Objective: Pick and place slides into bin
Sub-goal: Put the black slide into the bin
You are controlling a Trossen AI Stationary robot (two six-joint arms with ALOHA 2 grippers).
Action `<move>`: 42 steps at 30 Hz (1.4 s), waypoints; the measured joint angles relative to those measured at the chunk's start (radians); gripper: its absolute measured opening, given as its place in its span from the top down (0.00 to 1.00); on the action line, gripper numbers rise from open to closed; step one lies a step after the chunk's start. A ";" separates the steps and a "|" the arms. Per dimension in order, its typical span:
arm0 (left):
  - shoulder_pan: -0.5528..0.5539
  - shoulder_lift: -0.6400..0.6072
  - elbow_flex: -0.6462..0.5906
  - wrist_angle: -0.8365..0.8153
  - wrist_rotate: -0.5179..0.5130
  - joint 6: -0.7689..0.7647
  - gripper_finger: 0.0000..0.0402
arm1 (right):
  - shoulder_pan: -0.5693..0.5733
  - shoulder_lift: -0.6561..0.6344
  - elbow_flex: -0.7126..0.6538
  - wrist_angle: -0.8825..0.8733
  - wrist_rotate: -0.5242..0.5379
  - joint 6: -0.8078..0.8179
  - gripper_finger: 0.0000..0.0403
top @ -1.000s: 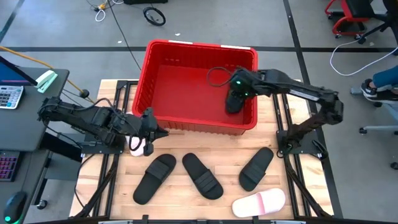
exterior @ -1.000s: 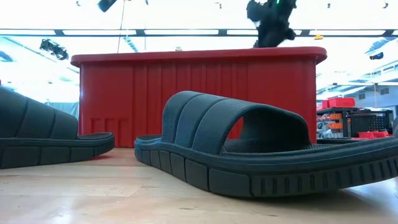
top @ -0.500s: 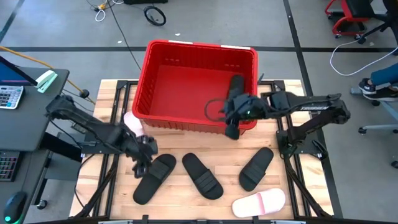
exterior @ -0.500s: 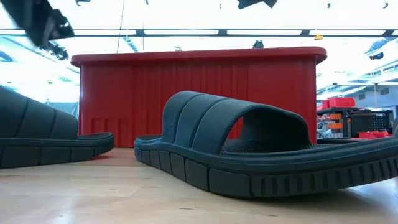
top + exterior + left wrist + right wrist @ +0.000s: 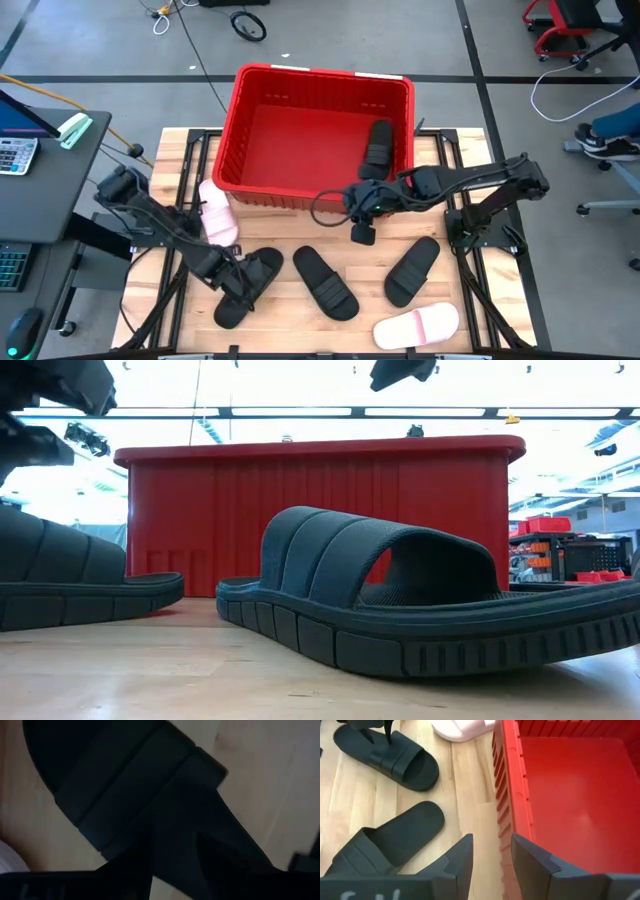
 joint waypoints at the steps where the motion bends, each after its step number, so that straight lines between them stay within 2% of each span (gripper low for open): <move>1: -0.004 0.011 0.000 0.000 -0.006 -0.012 0.62 | 0.000 0.002 0.000 0.000 0.000 0.000 0.66; 9: -0.007 0.034 0.002 -0.004 -0.014 -0.140 0.64 | 0.000 -0.016 -0.001 0.001 0.000 0.032 0.66; 18: -0.009 0.036 0.020 -0.027 0.004 -0.151 0.70 | 0.000 -0.018 -0.001 0.006 0.000 0.027 0.66; 23: -0.010 0.038 0.097 -0.084 0.009 -0.074 0.71 | 0.000 -0.018 -0.001 0.006 0.000 0.026 0.66; 27: -0.003 0.038 0.163 -0.136 -0.027 -0.012 0.71 | 0.000 -0.018 -0.001 0.007 0.000 0.025 0.66; 34: -0.003 0.038 0.176 -0.133 -0.124 0.033 0.68 | 0.000 -0.018 -0.001 0.007 0.000 0.025 0.66; 42: -0.007 0.042 0.176 -0.134 -0.190 0.070 0.64 | 0.000 -0.018 -0.001 0.007 0.000 0.025 0.66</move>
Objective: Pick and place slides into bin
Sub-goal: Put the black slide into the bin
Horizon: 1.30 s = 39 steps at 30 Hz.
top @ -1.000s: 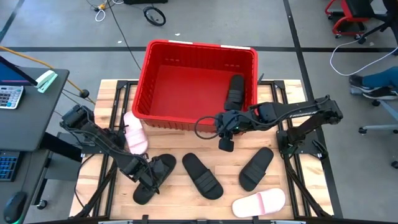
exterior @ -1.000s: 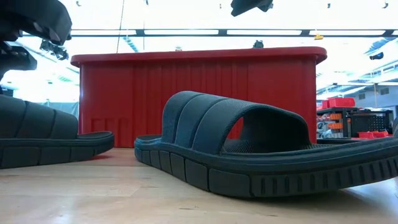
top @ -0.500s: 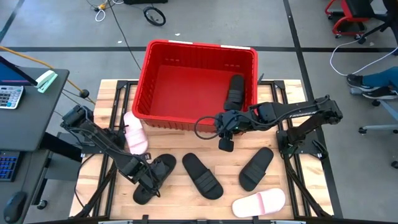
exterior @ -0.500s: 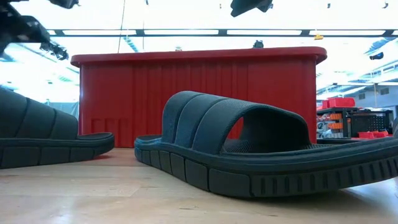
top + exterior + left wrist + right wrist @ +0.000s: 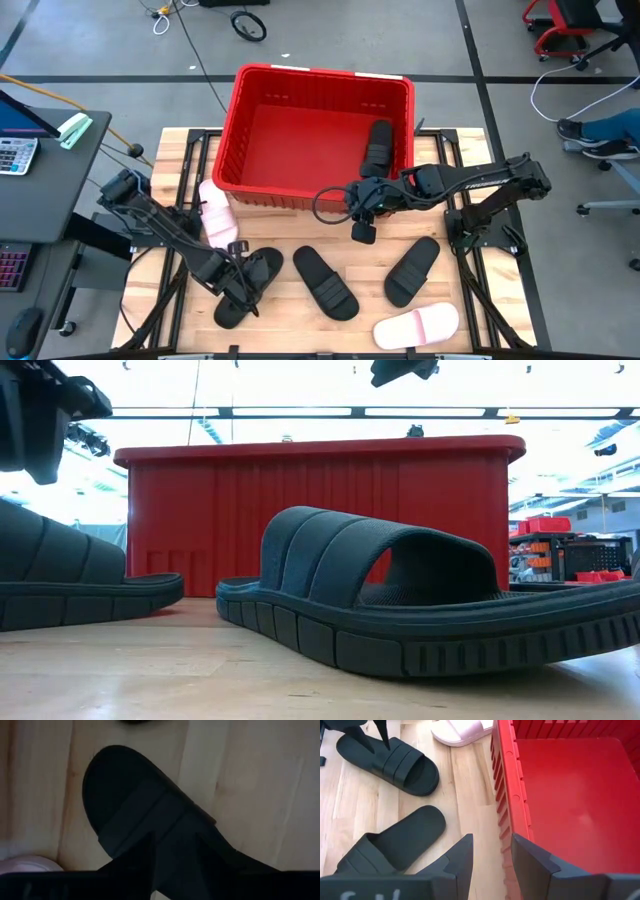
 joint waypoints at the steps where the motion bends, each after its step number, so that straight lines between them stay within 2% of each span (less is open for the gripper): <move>1: 0.000 0.007 0.000 -0.002 0.000 0.000 0.64 | 0.000 0.000 0.000 0.000 0.000 0.000 0.66; 4: -0.012 0.033 0.000 -0.008 0.033 0.011 0.64 | 0.000 0.000 0.000 0.000 0.000 0.000 0.66; 7: -0.021 0.055 0.000 -0.007 0.105 0.125 0.65 | 0.000 0.000 0.000 0.000 0.000 0.000 0.66; 11: -0.009 0.063 0.000 -0.006 0.107 0.237 0.65 | 0.000 0.000 0.000 0.000 0.000 0.000 0.66; 18: 0.000 0.064 0.000 -0.006 0.084 0.169 0.59 | 0.000 0.000 0.000 0.000 0.000 0.002 0.66; 23: -0.013 0.064 0.000 -0.006 0.009 0.158 0.55 | 0.000 0.000 0.000 0.000 0.000 0.002 0.66; 28: -0.013 0.097 0.000 -0.022 -0.047 0.120 0.56 | 0.000 0.000 0.000 0.000 0.000 0.001 0.66; 35: -0.014 0.207 0.006 -0.041 -0.062 0.114 0.57 | 0.000 0.000 0.000 0.000 0.000 0.001 0.66; 39: -0.014 0.225 0.005 -0.045 -0.076 0.064 0.57 | 0.000 0.000 0.000 0.000 0.000 0.001 0.66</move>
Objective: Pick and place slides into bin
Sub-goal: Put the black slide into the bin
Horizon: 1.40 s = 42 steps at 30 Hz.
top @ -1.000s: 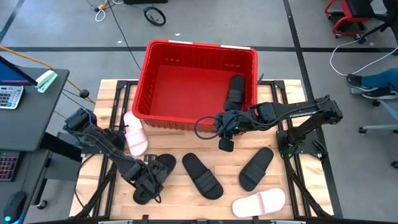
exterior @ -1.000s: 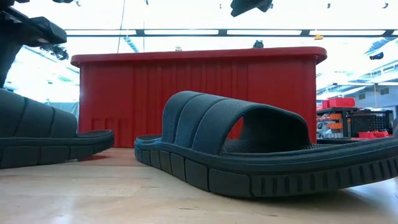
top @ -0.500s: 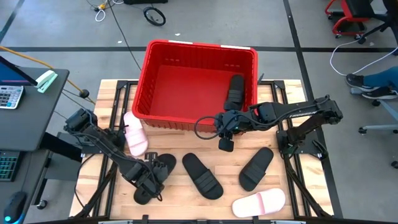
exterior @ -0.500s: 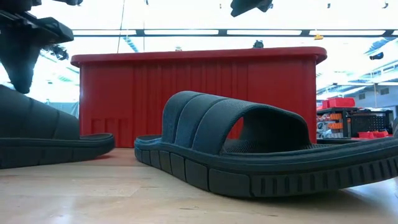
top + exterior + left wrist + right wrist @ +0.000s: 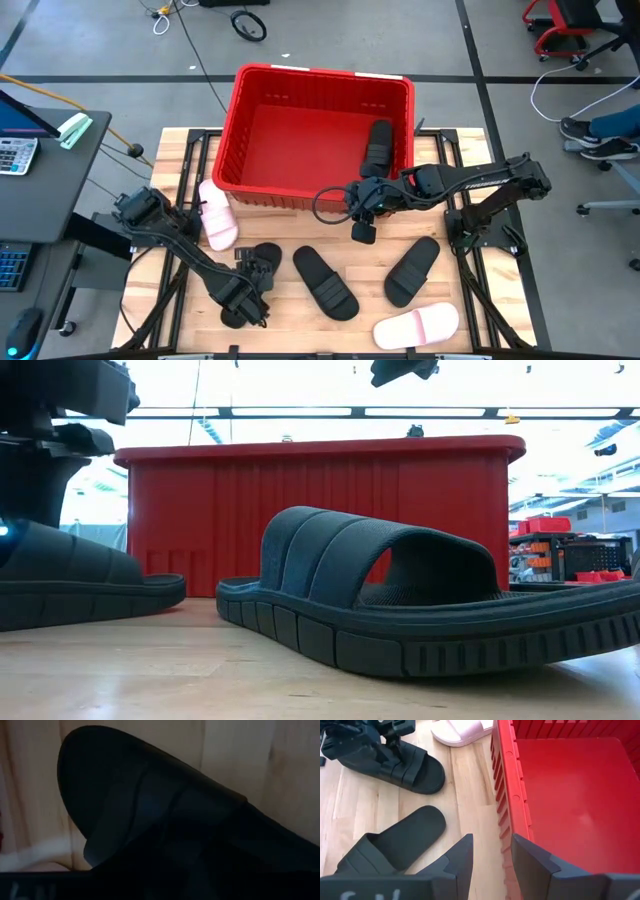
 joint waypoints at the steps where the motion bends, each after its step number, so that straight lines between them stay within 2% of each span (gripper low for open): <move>1: 0.000 0.000 0.000 -0.002 -0.003 -0.016 0.57 | 0.000 0.000 0.000 0.000 0.000 0.000 0.66; 5: 0.003 -0.011 0.006 -0.055 -0.024 -0.102 0.58 | 0.000 0.000 0.000 0.000 0.000 0.000 0.66; 7: 0.003 -0.009 0.033 -0.096 -0.033 -0.131 0.63 | 0.000 0.000 0.000 0.001 0.000 0.000 0.66; 9: 0.002 -0.009 0.062 -0.141 -0.045 -0.143 0.71 | 0.000 0.000 0.000 0.002 0.000 0.000 0.66; 13: 0.004 -0.006 0.128 -0.200 -0.044 -0.140 0.94 | 0.000 0.000 0.000 0.004 0.000 0.002 0.66; 14: 0.003 -0.007 0.146 -0.204 -0.044 -0.136 0.96 | 0.000 0.000 0.000 0.004 0.000 0.002 0.66; 19: -0.012 -0.007 0.249 -0.222 -0.039 -0.111 0.96 | 0.000 0.000 0.000 0.004 0.000 -0.031 0.66; 23: -0.042 -0.007 0.362 -0.260 -0.069 -0.052 0.96 | 0.015 0.000 0.000 0.009 -0.004 -0.146 0.66; 27: -0.076 -0.007 0.493 -0.352 -0.175 -0.046 0.96 | 0.063 0.000 0.000 0.076 -0.081 -0.209 0.66; 33: -0.137 -0.009 0.696 -0.410 -0.424 0.055 0.96 | 0.181 0.000 -0.013 0.243 -0.251 -0.351 0.66; 38: -0.187 -0.010 0.842 -0.402 -0.658 0.247 0.96 | 0.272 0.001 -0.031 0.269 -0.255 -0.500 0.66; 40: -0.194 -0.010 0.882 -0.401 -0.711 0.337 0.96 | 0.294 0.001 -0.035 0.262 -0.240 -0.542 0.66; 42: -0.194 -0.010 0.916 -0.402 -0.750 0.410 0.96 | 0.313 0.002 -0.035 0.277 -0.176 -0.572 0.67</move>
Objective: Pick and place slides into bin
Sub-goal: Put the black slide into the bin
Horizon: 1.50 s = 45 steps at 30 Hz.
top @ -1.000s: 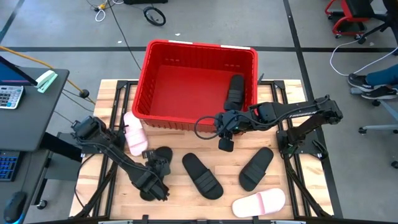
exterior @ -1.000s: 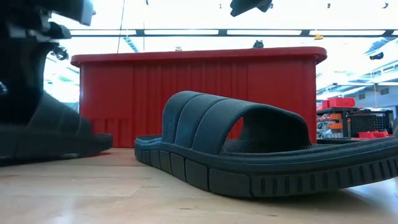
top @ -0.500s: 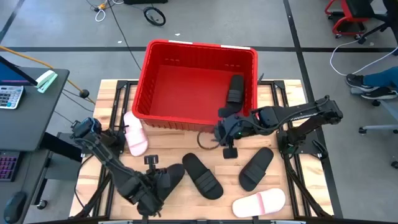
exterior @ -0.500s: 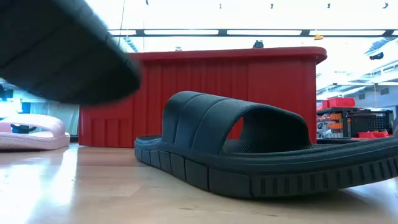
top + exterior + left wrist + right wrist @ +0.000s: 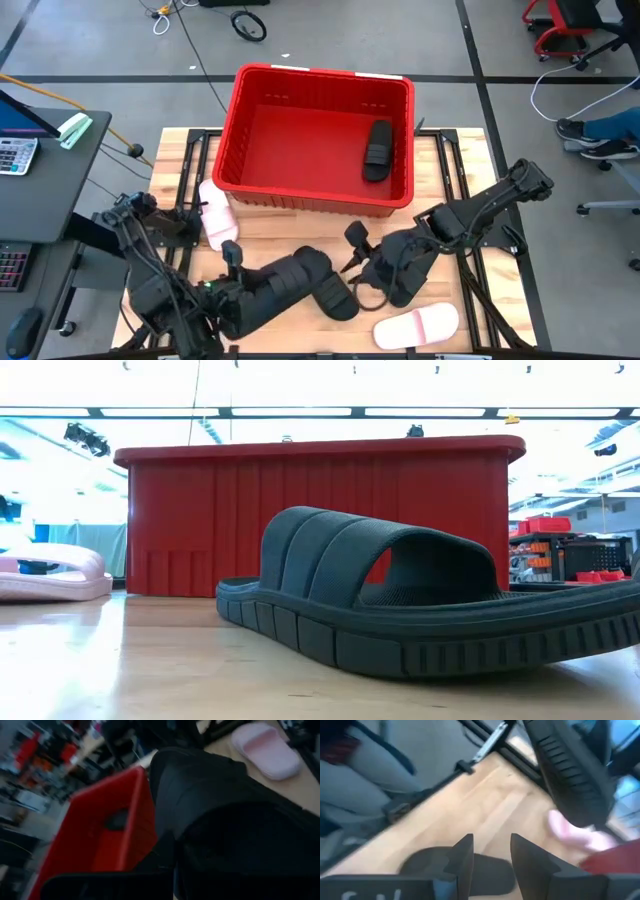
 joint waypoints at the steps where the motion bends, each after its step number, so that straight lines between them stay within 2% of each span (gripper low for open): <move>1: 0.004 0.000 0.015 0.000 -0.010 0.032 0.96 | 0.005 0.000 0.000 0.008 0.040 -0.003 0.67; 7: 0.074 -0.001 0.041 -0.001 -0.015 0.168 0.96 | -0.016 -0.001 0.000 0.007 0.296 -0.003 0.69; 12: 0.171 -0.001 0.042 -0.018 -0.014 0.241 0.96 | -0.069 -0.001 0.000 0.011 0.318 -0.003 0.69; 15: 0.255 -0.015 0.042 -0.077 -0.015 0.224 0.96 | -0.101 -0.001 0.000 0.010 0.330 0.053 0.69; 21: 0.483 -0.068 0.041 -0.170 -0.022 0.215 0.96 | -0.143 -0.001 0.000 -0.047 0.371 0.249 0.70; 29: 0.929 -0.143 0.041 -0.145 -0.019 0.378 0.96 | -0.188 -0.001 0.000 -0.103 0.372 0.269 0.70; 31: 1.042 -0.146 0.041 -0.095 0.023 0.444 0.96 | -0.195 -0.001 0.000 -0.103 0.372 0.269 0.70; 35: 1.242 -0.142 -0.013 0.112 0.220 0.627 0.96 | -0.207 -0.001 0.000 -0.102 0.372 0.268 0.70; 40: 1.414 -0.139 -0.242 0.510 0.374 0.834 0.96 | -0.219 -0.001 0.000 -0.103 0.372 0.269 0.71; 45: 1.515 -0.138 -0.517 0.780 0.376 1.054 0.96 | -0.219 -0.001 0.000 -0.102 0.371 0.278 0.72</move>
